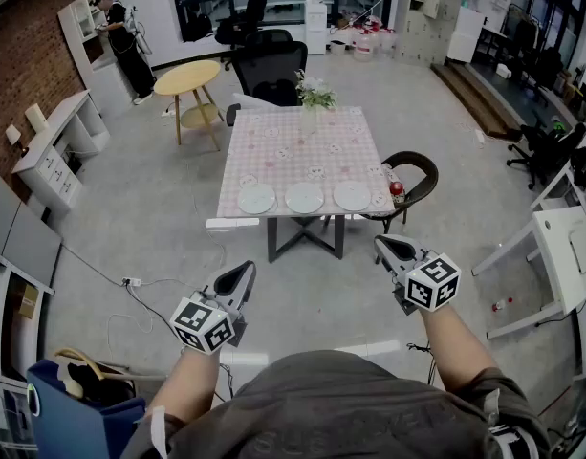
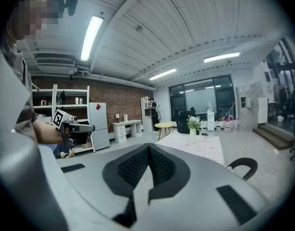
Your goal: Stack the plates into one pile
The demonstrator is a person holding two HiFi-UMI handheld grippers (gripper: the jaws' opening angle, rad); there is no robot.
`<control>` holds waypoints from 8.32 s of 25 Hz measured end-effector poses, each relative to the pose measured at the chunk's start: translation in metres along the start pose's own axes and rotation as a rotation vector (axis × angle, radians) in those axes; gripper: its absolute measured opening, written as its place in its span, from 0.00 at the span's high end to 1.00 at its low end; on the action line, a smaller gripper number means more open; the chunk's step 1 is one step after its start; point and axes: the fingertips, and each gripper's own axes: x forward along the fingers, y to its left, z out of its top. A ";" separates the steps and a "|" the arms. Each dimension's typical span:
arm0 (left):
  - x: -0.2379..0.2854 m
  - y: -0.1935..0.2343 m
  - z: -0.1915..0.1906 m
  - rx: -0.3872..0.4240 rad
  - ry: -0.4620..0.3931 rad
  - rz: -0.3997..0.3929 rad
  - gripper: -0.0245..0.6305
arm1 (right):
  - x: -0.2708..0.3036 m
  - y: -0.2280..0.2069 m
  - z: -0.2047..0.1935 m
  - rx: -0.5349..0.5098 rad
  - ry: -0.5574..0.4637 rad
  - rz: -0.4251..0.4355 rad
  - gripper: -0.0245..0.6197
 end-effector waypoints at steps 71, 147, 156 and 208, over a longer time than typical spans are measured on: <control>0.292 0.301 0.045 -0.040 0.038 -0.204 0.96 | 0.335 -0.195 0.080 0.005 0.035 -0.030 0.97; 0.222 0.371 -0.299 -1.051 0.459 0.755 0.49 | 0.405 -0.226 -0.004 -0.008 0.285 0.381 0.97; 0.217 0.364 -0.287 -1.142 0.357 0.708 0.89 | 0.409 -0.221 -0.002 0.000 0.276 0.393 0.97; 0.364 0.285 -0.269 -0.603 0.823 0.324 0.92 | 0.305 -0.298 -0.015 0.116 0.197 0.142 0.97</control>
